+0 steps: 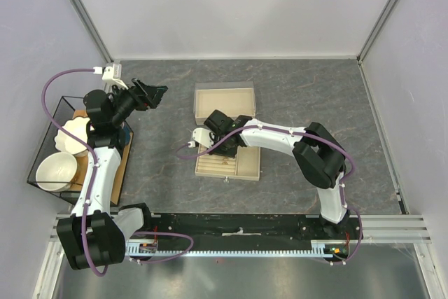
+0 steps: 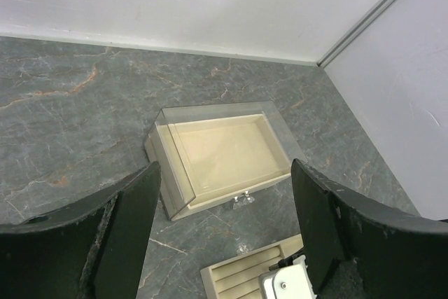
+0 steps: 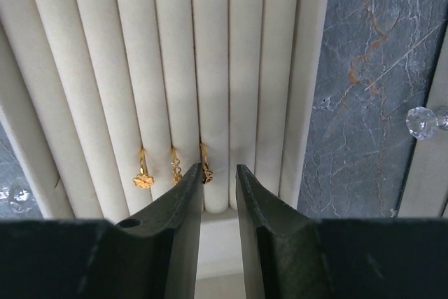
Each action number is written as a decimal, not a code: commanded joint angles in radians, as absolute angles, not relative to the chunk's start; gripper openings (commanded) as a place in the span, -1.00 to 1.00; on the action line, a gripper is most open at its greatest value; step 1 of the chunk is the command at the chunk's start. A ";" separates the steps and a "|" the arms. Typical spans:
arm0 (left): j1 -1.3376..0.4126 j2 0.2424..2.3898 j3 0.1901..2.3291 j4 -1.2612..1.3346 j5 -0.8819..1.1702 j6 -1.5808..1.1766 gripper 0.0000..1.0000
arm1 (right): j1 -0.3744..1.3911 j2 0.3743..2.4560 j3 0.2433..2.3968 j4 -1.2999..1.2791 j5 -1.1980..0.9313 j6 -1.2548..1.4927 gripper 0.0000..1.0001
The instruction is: Organize the mixed jewelry
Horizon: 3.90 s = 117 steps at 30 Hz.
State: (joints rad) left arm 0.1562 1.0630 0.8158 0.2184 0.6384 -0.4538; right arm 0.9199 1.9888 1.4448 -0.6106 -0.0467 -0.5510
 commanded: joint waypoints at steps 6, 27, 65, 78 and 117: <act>0.163 1.045 0.816 0.261 0.666 -0.482 0.64 | 0.907 1.939 1.499 -0.643 -0.080 -0.555 -0.28; 0.163 1.078 0.864 0.207 0.693 -0.446 0.69 | 0.801 1.680 1.398 -0.692 -0.052 -0.511 -0.22; -0.038 1.198 0.976 -0.023 0.746 -0.190 0.95 | 0.285 1.385 0.831 -0.687 -0.198 -0.640 -0.43; -0.038 1.187 0.968 -0.018 0.735 -0.195 0.94 | 0.285 1.448 0.802 -0.591 -0.172 -0.565 -0.40; -0.038 1.154 0.948 -0.005 0.733 -0.192 0.94 | 0.261 1.523 0.795 -0.558 -0.167 -0.588 -0.44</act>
